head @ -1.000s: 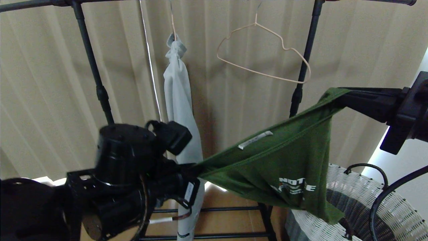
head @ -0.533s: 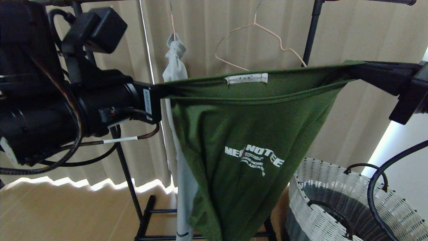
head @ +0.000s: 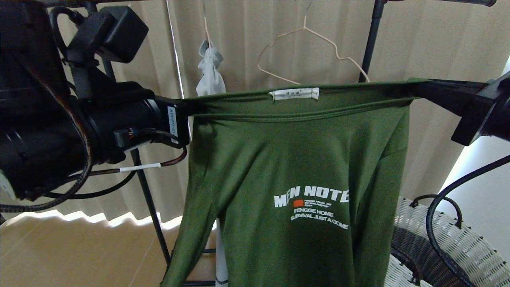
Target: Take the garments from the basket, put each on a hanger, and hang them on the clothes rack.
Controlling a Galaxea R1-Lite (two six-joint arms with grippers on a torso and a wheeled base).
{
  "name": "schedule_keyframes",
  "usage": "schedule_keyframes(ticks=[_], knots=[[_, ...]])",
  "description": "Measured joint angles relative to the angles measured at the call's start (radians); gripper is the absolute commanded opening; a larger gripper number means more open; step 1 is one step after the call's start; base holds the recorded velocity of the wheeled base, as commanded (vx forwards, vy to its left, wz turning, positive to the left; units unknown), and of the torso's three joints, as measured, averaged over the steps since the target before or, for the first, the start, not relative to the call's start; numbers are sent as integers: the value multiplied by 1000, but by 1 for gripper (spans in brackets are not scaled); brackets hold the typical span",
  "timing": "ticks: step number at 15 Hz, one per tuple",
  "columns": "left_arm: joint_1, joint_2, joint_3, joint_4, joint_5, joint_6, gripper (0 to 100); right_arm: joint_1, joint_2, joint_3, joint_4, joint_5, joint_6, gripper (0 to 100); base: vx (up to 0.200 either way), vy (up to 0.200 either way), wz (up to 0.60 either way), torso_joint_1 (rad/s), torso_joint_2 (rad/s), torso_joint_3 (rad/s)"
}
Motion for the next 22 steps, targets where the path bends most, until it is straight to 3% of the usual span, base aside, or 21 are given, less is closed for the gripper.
schedule_keyframes(ticks=[4,13,19,22], knots=[[-2,-15,-24,-17,12,0,0,0,18,23,-119,5,0,0,0,0,0,0,0,0],[-39,-24,-59,-28,41,1,0,0,21,19,-120,0,-1,0,0,0,0,0,0,0],[-36,137,-161,-57,164,-9,0,21,-108,19,140,17,0,0,0,0,0,0,0,0],[-34,250,-260,-88,178,-26,0,64,-153,57,160,115,14,0,0,0,0,0,0,0]])
